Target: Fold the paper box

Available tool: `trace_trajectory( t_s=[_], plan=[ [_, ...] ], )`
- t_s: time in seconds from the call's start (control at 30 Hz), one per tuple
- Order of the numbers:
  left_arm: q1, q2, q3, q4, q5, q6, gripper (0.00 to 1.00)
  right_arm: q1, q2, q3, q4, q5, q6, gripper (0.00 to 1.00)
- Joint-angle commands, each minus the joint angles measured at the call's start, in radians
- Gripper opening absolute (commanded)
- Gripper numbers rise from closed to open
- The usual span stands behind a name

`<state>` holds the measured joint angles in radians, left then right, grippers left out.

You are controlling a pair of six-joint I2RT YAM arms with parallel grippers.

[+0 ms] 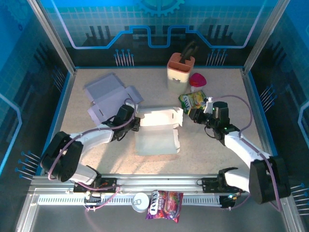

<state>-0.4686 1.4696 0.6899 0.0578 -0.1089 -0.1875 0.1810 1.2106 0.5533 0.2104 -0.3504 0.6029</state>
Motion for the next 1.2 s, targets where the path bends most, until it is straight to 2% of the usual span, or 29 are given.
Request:
trace_trajectory(
  t_s=[0.0,0.17,0.37,0.73,1.07,1.17],
  plan=[
    [0.027,0.047,0.070,-0.007,0.135,0.068,0.00,-0.013,0.073,-0.002,0.102,-0.123,-0.066,0.21],
    [0.053,0.096,0.103,-0.026,0.148,0.088,0.00,-0.005,0.155,0.012,0.131,-0.137,-0.054,0.21],
    [0.055,0.127,0.126,-0.044,0.143,0.100,0.00,-0.003,0.184,0.003,0.163,-0.140,-0.092,0.25],
    [0.058,0.165,0.164,-0.088,0.172,0.104,0.00,-0.005,0.262,0.027,0.195,-0.218,-0.154,0.29],
    [0.070,0.186,0.198,-0.117,0.254,0.123,0.00,-0.004,0.285,0.061,0.160,-0.231,-0.217,0.35],
    [0.093,0.162,0.188,-0.118,0.316,0.107,0.00,-0.016,0.199,0.024,0.159,-0.218,-0.205,0.39]
  ],
)
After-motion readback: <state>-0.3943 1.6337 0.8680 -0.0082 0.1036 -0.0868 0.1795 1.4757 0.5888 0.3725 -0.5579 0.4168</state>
